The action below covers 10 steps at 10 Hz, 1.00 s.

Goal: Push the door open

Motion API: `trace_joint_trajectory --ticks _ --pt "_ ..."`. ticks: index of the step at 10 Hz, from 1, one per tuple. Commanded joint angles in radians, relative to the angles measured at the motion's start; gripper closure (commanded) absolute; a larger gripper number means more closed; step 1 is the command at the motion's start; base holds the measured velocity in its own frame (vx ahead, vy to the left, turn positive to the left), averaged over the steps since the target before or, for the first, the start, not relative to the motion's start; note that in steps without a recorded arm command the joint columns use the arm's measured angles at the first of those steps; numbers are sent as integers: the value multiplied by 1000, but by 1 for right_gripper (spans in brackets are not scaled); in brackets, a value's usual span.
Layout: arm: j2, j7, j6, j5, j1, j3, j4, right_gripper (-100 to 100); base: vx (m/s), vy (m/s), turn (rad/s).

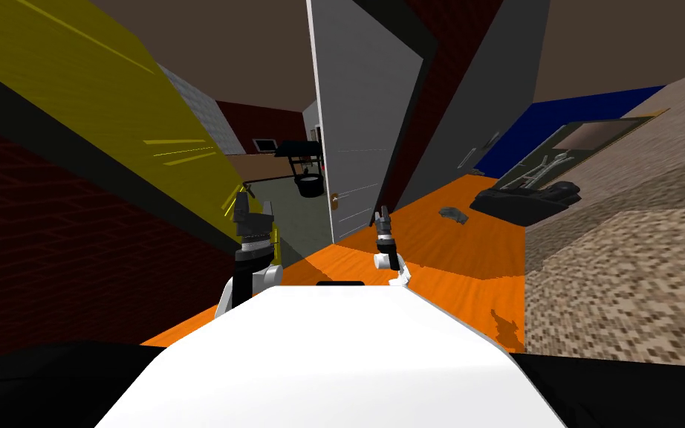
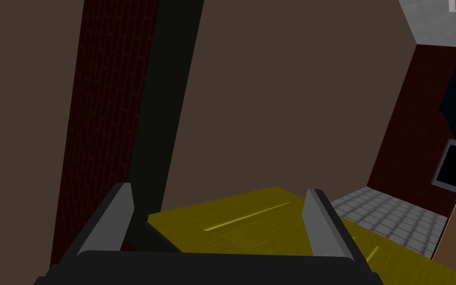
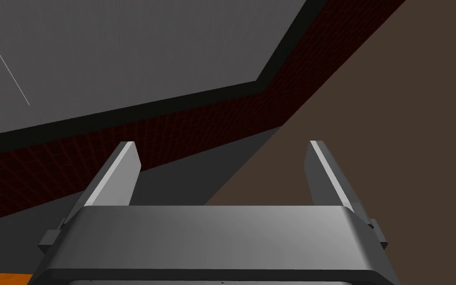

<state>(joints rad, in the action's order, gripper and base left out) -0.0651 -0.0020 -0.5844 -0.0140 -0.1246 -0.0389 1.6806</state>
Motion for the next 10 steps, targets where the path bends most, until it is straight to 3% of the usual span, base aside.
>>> trace_joint_trajectory --ticks 1,2,3,4,5,6,7,8,9,10 --pt "-1 -4 6 2 35 -5 -50 -100 53 -34 67" --pt "0 -8 10 4 67 -11 -89 -100 69 -54 119" --pt "0 -8 10 4 67 -11 -111 -100 51 -46 42" --pt "1 -12 15 6 98 -16 -145 -100 56 -50 62" --pt "1 -12 15 6 98 -16 -162 -100 42 -33 42" --pt "2 -16 20 8 129 -21 -198 -100 43 -33 80" --pt "2 -16 20 8 129 -21 -213 -100 38 -36 36" --pt "3 -20 24 10 160 -26 -249 -100 44 -38 64" --pt "3 -20 24 10 160 -26 -264 -100 40 -36 46" --pt "5 -24 29 12 191 -31 -296 -100 37 -38 75"
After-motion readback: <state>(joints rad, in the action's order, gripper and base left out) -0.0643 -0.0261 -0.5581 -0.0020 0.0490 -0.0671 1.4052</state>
